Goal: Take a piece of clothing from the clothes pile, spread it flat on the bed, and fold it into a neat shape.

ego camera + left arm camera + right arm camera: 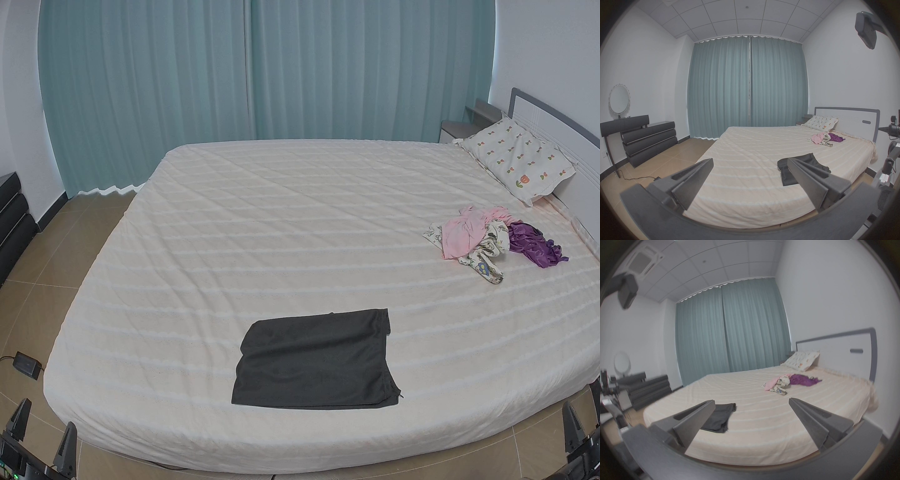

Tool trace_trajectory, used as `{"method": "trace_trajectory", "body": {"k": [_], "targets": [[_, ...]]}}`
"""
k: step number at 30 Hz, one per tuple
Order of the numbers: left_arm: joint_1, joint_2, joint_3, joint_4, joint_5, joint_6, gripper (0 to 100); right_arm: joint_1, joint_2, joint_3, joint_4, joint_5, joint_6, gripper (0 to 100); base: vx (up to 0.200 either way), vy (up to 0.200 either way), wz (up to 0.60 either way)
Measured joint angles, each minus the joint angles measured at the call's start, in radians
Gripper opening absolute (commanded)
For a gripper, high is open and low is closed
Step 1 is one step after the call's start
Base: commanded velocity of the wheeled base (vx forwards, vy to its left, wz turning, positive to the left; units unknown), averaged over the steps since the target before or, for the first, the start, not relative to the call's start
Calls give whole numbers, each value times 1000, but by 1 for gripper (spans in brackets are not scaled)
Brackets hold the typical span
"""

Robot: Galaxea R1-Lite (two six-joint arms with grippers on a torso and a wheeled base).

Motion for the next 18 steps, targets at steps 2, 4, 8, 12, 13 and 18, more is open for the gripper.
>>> {"method": "trace_trajectory", "body": {"k": [2,4,8,12,13,18], "targets": [[0,0,0,0,0,0,100,0,0,0,-6,-8,-81,100,0,0,0],[0,0,0,0,0,0,100,1,0,0,-11,-11,-140,100,0,0,0],[0,0,0,0,0,0,100,2,0,0,-17,10,-147,100,0,0,0],[0,1,0,0,0,0,100,2,0,0,-15,26,-81,100,0,0,0],[0,1,0,0,0,0,100,2,0,0,-13,23,-81,100,0,0,0],[0,1,0,0,0,0,100,1,1,0,33,-64,-133,100,0,0,0]]}}
